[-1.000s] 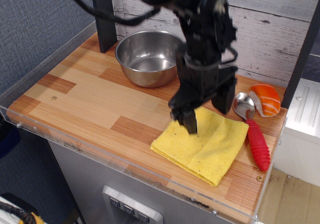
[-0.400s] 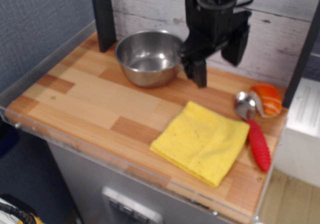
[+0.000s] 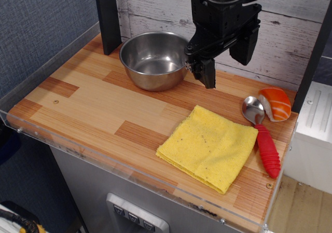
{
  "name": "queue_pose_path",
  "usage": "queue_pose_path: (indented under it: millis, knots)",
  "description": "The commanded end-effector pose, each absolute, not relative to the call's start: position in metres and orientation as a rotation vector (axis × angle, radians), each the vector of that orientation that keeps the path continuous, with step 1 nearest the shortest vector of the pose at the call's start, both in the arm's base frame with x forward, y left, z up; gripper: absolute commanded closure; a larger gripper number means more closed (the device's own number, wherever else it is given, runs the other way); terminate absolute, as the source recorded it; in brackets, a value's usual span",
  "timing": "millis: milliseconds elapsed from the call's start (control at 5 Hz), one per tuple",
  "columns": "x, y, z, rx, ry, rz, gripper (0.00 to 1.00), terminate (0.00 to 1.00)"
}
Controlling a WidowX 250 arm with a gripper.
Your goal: Slide the yellow cloth to the front left of the spoon.
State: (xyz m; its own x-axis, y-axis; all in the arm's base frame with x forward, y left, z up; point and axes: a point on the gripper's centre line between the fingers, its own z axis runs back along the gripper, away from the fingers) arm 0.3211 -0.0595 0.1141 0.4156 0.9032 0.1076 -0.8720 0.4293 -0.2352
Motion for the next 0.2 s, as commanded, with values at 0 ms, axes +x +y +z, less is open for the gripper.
queue_pose_path:
  millis: [0]
  knots:
    - [0.3140,-0.0619,0.1323,-0.189,-0.276,1.112,0.00,1.00]
